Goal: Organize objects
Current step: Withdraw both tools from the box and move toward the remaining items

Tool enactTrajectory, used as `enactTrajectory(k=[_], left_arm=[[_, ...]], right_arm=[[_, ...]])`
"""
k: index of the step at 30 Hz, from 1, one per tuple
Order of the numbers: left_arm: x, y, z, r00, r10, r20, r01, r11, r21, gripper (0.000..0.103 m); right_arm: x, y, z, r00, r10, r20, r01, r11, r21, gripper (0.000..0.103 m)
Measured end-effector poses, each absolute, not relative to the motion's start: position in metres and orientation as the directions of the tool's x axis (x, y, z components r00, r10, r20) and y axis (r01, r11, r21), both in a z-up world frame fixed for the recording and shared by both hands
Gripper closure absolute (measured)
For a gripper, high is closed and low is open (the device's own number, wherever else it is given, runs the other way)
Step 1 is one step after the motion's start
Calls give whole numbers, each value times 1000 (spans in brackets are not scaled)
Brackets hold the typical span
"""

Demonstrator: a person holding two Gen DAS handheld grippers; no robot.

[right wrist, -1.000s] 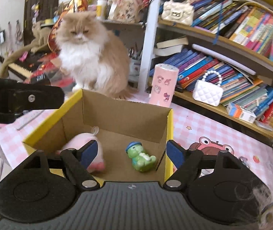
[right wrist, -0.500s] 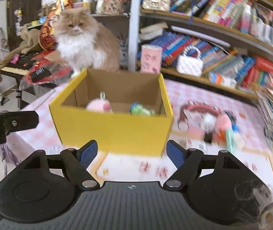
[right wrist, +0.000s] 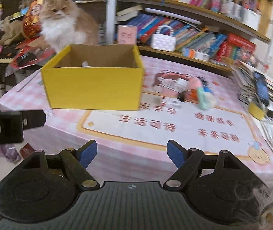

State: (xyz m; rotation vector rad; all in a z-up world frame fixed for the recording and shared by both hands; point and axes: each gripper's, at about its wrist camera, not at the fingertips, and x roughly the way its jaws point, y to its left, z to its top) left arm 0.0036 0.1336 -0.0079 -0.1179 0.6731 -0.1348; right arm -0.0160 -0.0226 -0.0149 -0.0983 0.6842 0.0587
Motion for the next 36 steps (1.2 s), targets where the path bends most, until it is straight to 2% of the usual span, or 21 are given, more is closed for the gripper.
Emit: enactTrajectory(k=[16,24,36], left_arm=[[19,70,-9,717,-342,-608,313,936,-159,0],[40,43,-11,697,-357,-622,335,929,-158,0],[77,0,0,730,-313,-607,306,945,-118,0]], right_arm=[[-36,-80,-16,741,-178,-647,166,983,-80,20],[-24,-103,-19,729,-205,-653,191,977,-93,20],[28,-151,-19,743,-143,-654,146,988,-50,20]])
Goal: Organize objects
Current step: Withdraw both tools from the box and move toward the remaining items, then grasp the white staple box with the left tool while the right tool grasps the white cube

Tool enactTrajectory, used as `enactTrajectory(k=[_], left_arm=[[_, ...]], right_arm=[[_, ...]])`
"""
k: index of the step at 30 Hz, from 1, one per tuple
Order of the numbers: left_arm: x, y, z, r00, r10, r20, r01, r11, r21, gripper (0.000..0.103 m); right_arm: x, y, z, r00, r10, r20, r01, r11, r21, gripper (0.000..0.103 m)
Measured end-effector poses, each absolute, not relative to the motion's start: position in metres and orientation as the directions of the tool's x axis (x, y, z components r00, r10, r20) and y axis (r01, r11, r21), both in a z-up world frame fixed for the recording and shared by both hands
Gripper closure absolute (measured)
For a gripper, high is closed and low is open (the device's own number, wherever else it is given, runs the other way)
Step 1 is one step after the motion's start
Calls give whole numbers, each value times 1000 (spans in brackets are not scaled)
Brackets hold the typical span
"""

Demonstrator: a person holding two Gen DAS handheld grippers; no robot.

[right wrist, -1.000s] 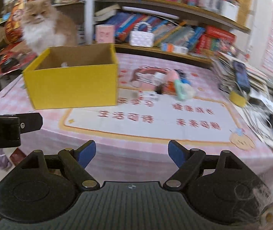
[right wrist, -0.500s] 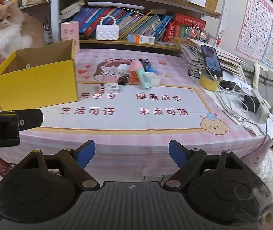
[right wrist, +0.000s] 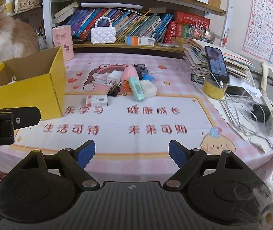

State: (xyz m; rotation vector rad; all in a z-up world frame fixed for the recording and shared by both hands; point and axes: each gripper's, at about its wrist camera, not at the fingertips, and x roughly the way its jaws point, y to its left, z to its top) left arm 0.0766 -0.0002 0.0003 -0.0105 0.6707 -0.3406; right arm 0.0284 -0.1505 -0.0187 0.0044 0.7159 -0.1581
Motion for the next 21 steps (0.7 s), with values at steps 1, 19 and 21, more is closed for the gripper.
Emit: enactTrajectory(k=[1,19,21], left_arm=[[80,-6,1,732,-308,-608,303,946,-114,0],[150,-107,-9,734,-166,-659,170,984,-58,3],[159,-116,-14,723,-143,-675,155,987,-44,6]], right_arm=[[33,-155,-19,744,-137,-654,139,989,-49,20],[136,-257,-29,740,-17,-673,21,1000,-2,22],[145,-265,-33,731,0,-682,7,1000,7,23]])
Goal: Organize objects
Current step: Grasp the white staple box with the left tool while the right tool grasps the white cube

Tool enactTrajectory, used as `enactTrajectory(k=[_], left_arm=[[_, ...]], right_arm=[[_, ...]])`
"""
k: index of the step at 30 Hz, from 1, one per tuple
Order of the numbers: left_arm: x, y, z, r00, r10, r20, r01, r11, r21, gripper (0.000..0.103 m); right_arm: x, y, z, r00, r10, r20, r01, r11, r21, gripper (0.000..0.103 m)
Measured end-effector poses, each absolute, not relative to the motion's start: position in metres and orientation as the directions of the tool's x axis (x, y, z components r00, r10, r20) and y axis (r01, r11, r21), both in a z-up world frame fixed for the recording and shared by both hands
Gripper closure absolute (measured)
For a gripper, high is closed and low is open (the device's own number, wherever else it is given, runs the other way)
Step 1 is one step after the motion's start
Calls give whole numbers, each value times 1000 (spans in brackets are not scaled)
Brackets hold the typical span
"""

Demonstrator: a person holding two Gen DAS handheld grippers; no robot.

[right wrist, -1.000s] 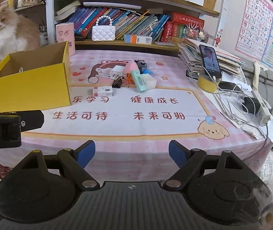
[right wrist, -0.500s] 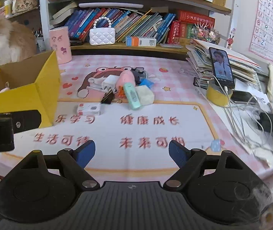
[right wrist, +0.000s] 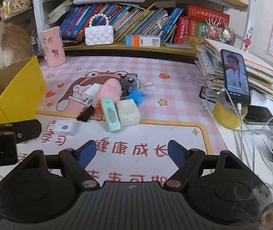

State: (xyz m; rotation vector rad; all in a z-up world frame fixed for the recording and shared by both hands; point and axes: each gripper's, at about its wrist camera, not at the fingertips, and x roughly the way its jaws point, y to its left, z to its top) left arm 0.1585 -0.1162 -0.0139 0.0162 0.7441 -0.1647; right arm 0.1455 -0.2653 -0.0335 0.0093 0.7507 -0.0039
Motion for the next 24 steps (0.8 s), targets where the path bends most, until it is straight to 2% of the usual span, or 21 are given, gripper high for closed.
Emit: enactTrajectory(k=[8,12,19,20,21,24], left_arm=[[198,-146,-40,682,-72,-728,97,995,-7,26],[219,-150,-58,665,-16,-747,61,998,33,30],[249,-148,-87,617,54,-785,13,997,78,30],[252,-146,-91,607,53,-793,6,997,72,32],[254,-145,-94,597,49,-801,7,998,67,39],[256,-141,-98,592,25,-806,8,999,37,47]], right_arm=[[181,-294,-51,703,20,-711,-8,1000,19,27],[197,-303,-55,704,30,-710,-18,1000,24,28],[223,-307,-57,702,84,-707,-71,996,48,30],[226,-306,-58,702,94,-706,-82,995,51,30],[229,-304,-58,703,103,-704,-93,994,52,31],[239,-300,-62,701,117,-704,-112,992,53,31]])
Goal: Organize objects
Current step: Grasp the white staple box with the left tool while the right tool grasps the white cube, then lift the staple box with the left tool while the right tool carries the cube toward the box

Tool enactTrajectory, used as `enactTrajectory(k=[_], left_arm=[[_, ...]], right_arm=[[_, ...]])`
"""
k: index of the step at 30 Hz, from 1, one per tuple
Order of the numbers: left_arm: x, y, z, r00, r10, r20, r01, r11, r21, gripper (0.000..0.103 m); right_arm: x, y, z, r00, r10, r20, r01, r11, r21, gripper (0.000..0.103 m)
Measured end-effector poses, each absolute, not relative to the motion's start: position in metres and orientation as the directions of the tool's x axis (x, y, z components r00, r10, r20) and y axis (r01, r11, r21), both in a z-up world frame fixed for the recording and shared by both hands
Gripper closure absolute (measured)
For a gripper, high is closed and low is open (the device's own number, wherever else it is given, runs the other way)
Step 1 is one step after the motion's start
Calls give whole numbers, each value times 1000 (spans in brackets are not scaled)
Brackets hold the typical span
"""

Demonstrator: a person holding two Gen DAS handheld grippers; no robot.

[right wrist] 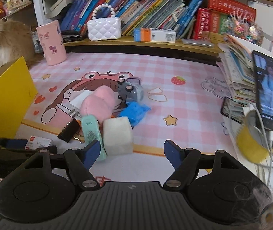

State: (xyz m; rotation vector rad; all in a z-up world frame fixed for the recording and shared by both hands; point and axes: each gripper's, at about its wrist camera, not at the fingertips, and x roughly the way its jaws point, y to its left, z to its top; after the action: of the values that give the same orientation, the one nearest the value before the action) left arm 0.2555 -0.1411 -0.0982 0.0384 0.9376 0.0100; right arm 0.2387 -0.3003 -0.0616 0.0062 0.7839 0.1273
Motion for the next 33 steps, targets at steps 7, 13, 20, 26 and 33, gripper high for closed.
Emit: enactTrajectory(k=[7,13,20,26,33], left_arm=[[245,-137,-84,605,-23,-796,14,1000,-18,51],[230,-134,-63,629,-53,-776,15,998,-56,51],[221,-132,-55,632,-78,-771,21,996,-84,51],[205,-126,-44,643,-108,-758,36,993,-111,51],[181,-118,-30,664,-146,-733,66,988,-136,51]], right_arm=[[268,-295,-74,680,131,-721,-137,989,50,36],[286,-285,-91,625,173,-761,-200,978,58,44],[282,-283,-92,625,184,-758,-222,974,54,65],[261,-291,-75,664,155,-732,-178,983,46,66],[225,-298,-54,675,153,-721,-112,988,105,66]])
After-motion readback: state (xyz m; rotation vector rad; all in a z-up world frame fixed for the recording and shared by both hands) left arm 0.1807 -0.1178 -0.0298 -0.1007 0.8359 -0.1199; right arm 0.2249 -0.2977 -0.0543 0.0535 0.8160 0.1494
